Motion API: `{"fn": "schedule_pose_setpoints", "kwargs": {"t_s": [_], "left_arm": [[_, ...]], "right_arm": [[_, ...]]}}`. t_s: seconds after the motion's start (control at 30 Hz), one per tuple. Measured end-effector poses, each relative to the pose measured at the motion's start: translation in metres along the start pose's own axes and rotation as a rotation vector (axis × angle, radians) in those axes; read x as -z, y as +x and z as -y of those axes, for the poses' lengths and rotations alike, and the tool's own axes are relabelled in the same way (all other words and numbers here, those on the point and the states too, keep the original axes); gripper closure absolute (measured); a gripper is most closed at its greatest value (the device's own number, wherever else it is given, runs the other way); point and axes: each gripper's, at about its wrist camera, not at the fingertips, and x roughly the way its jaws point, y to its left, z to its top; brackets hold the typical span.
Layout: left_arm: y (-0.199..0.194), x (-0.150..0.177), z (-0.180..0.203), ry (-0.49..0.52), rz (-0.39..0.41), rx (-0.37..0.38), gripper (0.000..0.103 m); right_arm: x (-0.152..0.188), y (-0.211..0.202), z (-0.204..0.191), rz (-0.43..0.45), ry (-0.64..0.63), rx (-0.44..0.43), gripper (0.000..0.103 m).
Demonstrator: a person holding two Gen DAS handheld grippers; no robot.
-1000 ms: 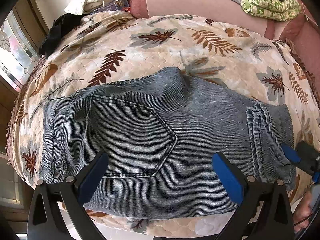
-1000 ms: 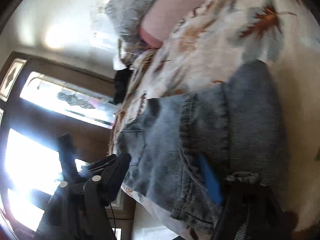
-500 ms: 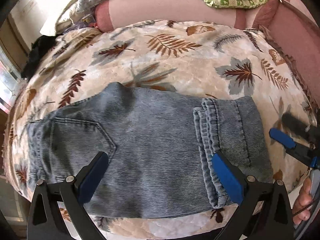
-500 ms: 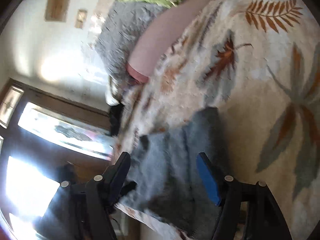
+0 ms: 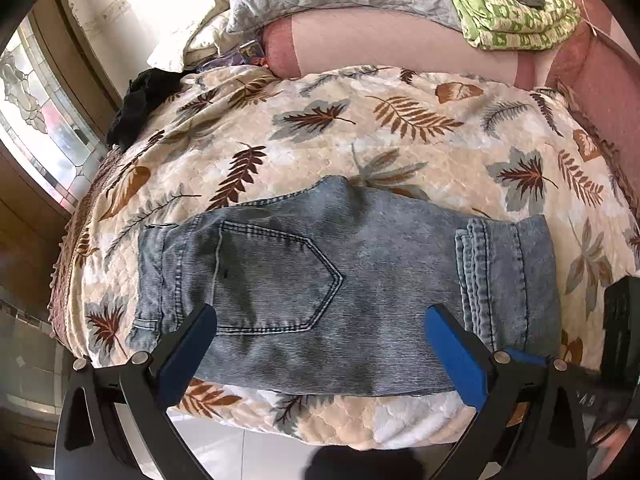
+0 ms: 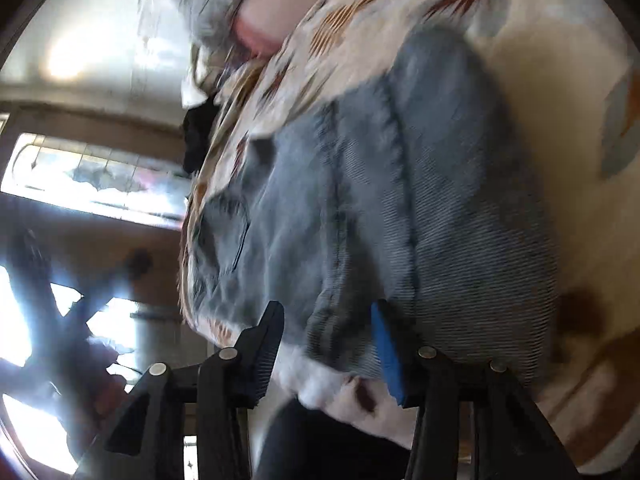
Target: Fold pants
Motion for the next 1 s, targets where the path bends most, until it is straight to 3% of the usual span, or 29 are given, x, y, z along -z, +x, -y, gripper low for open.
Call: {"fn": "schedule_pose_setpoints", "kwargs": {"t_s": [0.13, 0.17, 0.27, 0.33, 0.37, 0.6, 0.7, 0.87, 0.97, 1.0], "left_arm": [[0.001, -0.006, 0.006, 0.017, -0.008, 0.017, 0.000], [0.004, -0.008, 0.009, 0.027, -0.020, 0.034, 0.000], [0.018, -0.016, 0.026, 0.055, -0.061, 0.091, 0.000], [0.035, -0.022, 0.042, 0.071, -0.096, 0.141, 0.000], [0.044, -0.024, 0.051, 0.074, -0.115, 0.154, 0.000], [0.118, -0.036, 0.104, 0.072, -0.242, 0.226, 0.000], [0.132, -0.037, 0.116, 0.059, -0.248, 0.285, 0.000], [0.145, -0.037, 0.129, 0.101, -0.231, 0.307, 0.000], [0.144, -0.041, 0.132, 0.111, -0.196, 0.342, 0.014], [0.142, -0.042, 0.134, 0.120, -0.189, 0.362, 0.025]], "right_arm": [[-0.002, -0.004, 0.005, -0.015, 0.067, -0.122, 0.055], [-0.005, -0.015, 0.011, 0.028, 0.105, -0.152, 0.055], [-0.012, -0.070, 0.027, 0.285, 0.145, -0.200, 0.055], [-0.015, -0.094, 0.043, 0.405, 0.190, -0.166, 0.055], [-0.015, -0.096, 0.050, 0.423, 0.218, -0.150, 0.053], [-0.026, -0.083, 0.066, 0.383, 0.275, -0.084, 0.053], [-0.037, -0.086, 0.069, 0.411, 0.285, -0.090, 0.053], [-0.057, -0.082, 0.057, 0.450, 0.246, -0.054, 0.053], [-0.068, -0.077, 0.054, 0.455, 0.243, -0.048, 0.053], [-0.071, -0.074, 0.053, 0.452, 0.244, -0.051, 0.053]]}}
